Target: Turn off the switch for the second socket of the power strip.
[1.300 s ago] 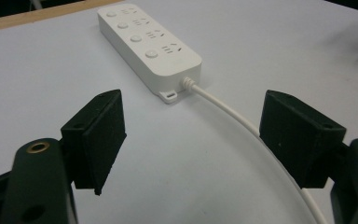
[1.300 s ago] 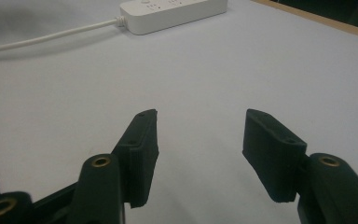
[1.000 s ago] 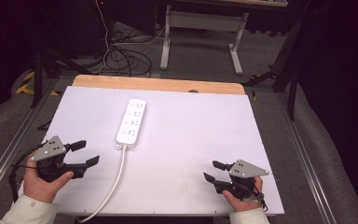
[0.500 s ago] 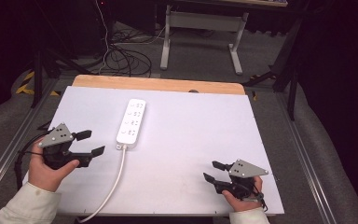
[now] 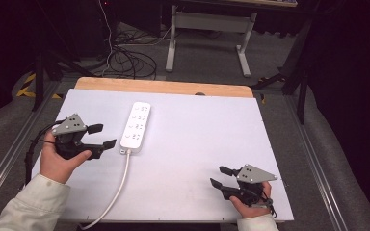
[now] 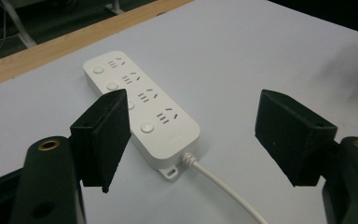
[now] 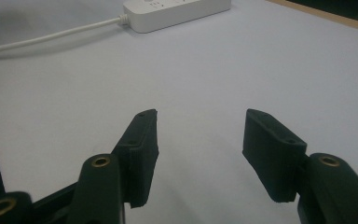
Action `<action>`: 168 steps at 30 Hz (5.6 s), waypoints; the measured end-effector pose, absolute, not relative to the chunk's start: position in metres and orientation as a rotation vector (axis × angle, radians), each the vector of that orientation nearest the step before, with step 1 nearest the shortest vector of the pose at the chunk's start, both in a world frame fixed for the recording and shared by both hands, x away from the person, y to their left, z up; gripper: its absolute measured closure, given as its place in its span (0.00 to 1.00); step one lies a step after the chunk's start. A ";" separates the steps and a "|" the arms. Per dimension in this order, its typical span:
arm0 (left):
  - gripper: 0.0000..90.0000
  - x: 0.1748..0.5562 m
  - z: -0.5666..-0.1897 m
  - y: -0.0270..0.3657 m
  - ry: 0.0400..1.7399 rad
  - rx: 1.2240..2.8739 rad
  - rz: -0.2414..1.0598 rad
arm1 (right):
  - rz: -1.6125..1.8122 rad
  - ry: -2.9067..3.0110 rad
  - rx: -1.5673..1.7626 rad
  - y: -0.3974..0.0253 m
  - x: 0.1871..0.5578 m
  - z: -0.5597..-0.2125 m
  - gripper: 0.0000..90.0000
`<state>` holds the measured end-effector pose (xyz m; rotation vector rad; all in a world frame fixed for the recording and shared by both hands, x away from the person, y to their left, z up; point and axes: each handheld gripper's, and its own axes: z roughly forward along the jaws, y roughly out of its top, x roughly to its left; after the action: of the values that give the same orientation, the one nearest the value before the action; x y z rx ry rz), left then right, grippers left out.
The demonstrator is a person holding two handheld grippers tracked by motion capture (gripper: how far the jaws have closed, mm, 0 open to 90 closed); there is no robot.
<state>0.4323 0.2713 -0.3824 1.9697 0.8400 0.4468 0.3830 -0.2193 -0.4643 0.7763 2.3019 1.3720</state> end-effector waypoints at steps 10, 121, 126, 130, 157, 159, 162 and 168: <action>0.57 0.461 -0.384 0.264 0.811 1.998 0.418 | 1.389 2.311 0.777 -0.220 0.384 -0.465 0.52; 1.00 0.545 -0.475 0.229 0.973 2.045 0.553 | 1.434 2.333 0.770 -0.222 0.385 -0.467 0.52; 1.00 0.546 -0.473 0.228 0.978 2.057 0.572 | 1.433 2.335 0.771 -0.222 0.385 -0.467 0.52; 1.00 0.544 -0.473 0.224 0.970 2.077 0.616 | 1.432 2.336 0.771 -0.222 0.385 -0.467 0.52; 1.00 0.543 -0.463 0.224 0.979 2.027 0.565 | 1.435 2.329 0.779 -0.224 0.386 -0.467 0.52; 1.00 0.541 -0.460 0.223 0.980 2.021 0.553 | 1.434 2.330 0.780 -0.224 0.386 -0.467 0.52; 1.00 0.538 -0.451 0.225 0.964 2.016 0.555 | 1.438 2.330 0.779 -0.224 0.386 -0.467 0.52; 1.00 0.534 -0.439 0.227 0.955 1.988 0.534 | 1.437 2.329 0.782 -0.224 0.386 -0.467 0.52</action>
<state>0.5337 0.2273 -0.4389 1.9882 0.9551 0.5337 0.3858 -0.2237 -0.4673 0.7816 2.3286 1.4372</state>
